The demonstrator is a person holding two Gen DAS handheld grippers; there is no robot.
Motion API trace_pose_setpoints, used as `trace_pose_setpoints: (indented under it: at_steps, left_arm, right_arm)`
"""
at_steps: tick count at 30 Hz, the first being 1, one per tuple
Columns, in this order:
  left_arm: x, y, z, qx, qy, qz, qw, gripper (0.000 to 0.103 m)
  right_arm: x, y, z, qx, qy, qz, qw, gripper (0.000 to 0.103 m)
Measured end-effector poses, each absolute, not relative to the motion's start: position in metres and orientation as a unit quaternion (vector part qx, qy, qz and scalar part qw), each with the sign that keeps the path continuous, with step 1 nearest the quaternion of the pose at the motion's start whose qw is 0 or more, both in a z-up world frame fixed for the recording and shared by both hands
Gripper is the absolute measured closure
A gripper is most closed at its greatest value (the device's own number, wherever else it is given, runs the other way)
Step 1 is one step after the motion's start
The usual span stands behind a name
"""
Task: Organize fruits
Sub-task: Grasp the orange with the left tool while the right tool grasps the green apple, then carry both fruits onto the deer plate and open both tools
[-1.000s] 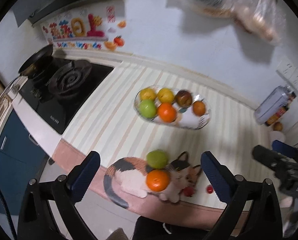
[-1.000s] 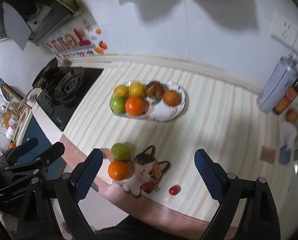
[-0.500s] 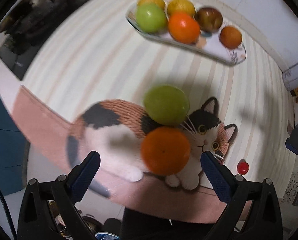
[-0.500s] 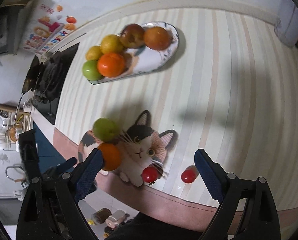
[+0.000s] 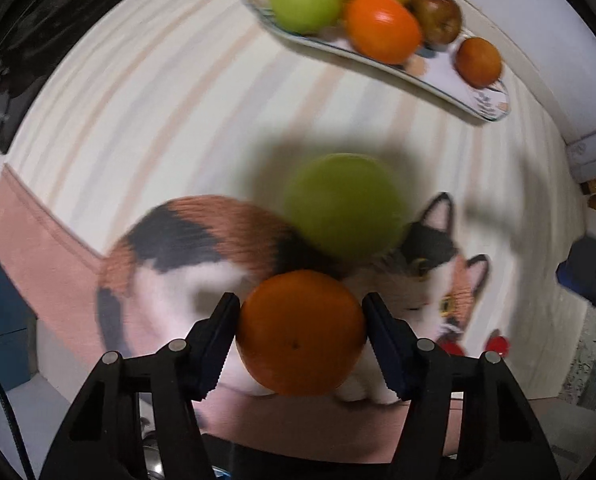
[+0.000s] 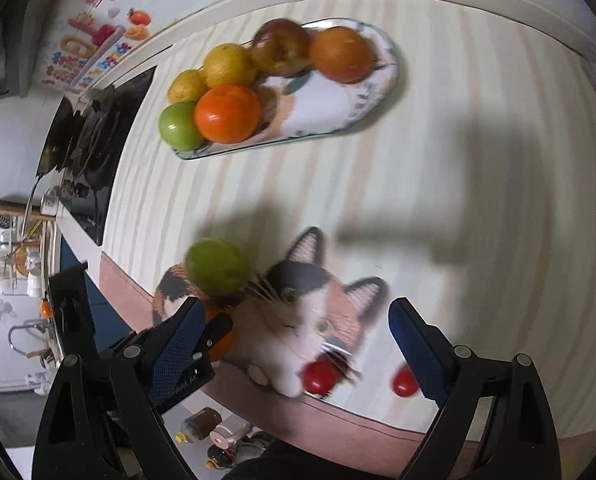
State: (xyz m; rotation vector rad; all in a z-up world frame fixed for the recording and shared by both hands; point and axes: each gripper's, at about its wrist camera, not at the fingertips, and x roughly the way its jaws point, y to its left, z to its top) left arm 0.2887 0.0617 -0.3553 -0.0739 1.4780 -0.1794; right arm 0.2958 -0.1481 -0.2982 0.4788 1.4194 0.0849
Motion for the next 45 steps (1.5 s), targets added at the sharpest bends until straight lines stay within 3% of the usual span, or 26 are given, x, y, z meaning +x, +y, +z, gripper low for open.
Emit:
trace_pose_setpoints:
  at_steps: [9, 14, 26, 39, 45]
  left_arm:
    - [0.282, 0.122, -0.359, -0.078, 0.673, -0.033, 0.735, 0.042]
    - [0.286, 0.133, -0.358, -0.087, 0.671, -0.030, 0.736, 0.042]
    - [0.285, 0.117, -0.353, -0.057, 0.666, -0.037, 0.743, 0.042]
    - [0.293, 0.096, -0.345, -0.033, 0.666, -0.045, 0.744, 0.042]
    - [0.313, 0.068, -0.312, -0.050, 0.653, -0.084, 0.751, 0.042]
  right_arm:
    - [0.355, -0.075, -0.345, 0.211, 0.682, 0.098, 0.693, 0.012]
    - [0.365, -0.045, -0.380, 0.189, 0.711, 0.112, 0.668, 0.039]
    - [0.331, -0.069, -0.364, 0.063, 0.706, 0.071, 0.702, 0.039]
    - [0.319, -0.082, -0.361, 0.086, 0.688, 0.063, 0.717, 0.039]
    - [0.322, -0.115, -0.331, 0.131, 0.652, 0.049, 0.746, 0.040]
